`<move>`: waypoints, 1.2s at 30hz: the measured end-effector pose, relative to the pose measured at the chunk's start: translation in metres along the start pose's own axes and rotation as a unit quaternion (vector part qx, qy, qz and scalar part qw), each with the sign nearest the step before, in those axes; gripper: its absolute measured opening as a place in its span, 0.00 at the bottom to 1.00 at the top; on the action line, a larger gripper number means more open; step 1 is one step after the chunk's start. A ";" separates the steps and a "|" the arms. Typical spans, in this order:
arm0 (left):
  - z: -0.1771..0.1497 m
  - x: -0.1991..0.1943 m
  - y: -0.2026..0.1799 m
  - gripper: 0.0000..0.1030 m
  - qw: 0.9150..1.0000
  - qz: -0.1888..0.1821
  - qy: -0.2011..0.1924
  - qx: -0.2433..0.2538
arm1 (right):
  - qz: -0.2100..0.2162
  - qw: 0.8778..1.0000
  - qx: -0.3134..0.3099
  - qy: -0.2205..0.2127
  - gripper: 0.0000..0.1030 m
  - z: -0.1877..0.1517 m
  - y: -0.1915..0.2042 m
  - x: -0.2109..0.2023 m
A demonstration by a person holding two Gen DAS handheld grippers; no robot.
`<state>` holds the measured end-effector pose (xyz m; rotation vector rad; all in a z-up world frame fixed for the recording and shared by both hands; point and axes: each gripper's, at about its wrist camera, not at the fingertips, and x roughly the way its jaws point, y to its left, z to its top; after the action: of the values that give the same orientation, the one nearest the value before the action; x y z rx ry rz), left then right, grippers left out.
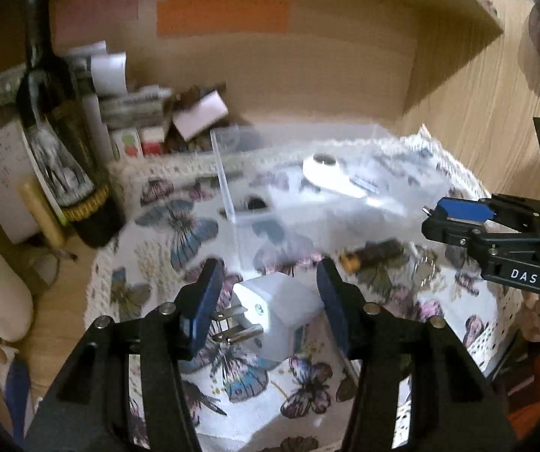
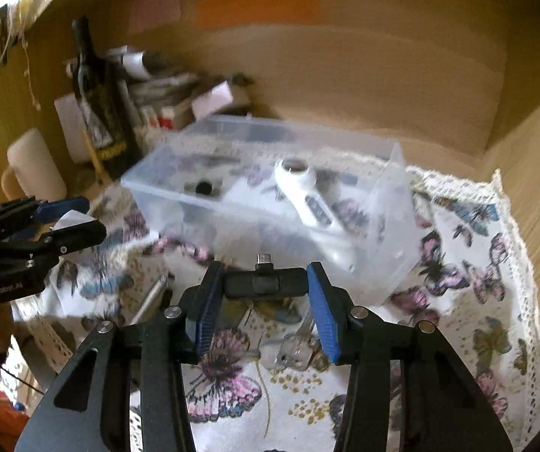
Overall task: Organize rigid objects
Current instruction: 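Grasp the white plug adapter with the left tool and carry it over the box, then open the left tool to drop the plug adapter into the box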
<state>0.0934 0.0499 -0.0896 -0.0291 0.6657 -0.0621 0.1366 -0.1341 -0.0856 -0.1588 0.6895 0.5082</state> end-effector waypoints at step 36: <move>0.074 0.096 -0.014 0.51 0.999 -0.004 0.041 -0.001 | 0.006 0.999 0.004 0.032 0.40 0.050 -0.017 0.073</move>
<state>0.2139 0.0298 -0.0897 -0.0309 0.7482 -0.0707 0.2217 -0.1043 -0.0948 -0.1643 0.7558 0.5129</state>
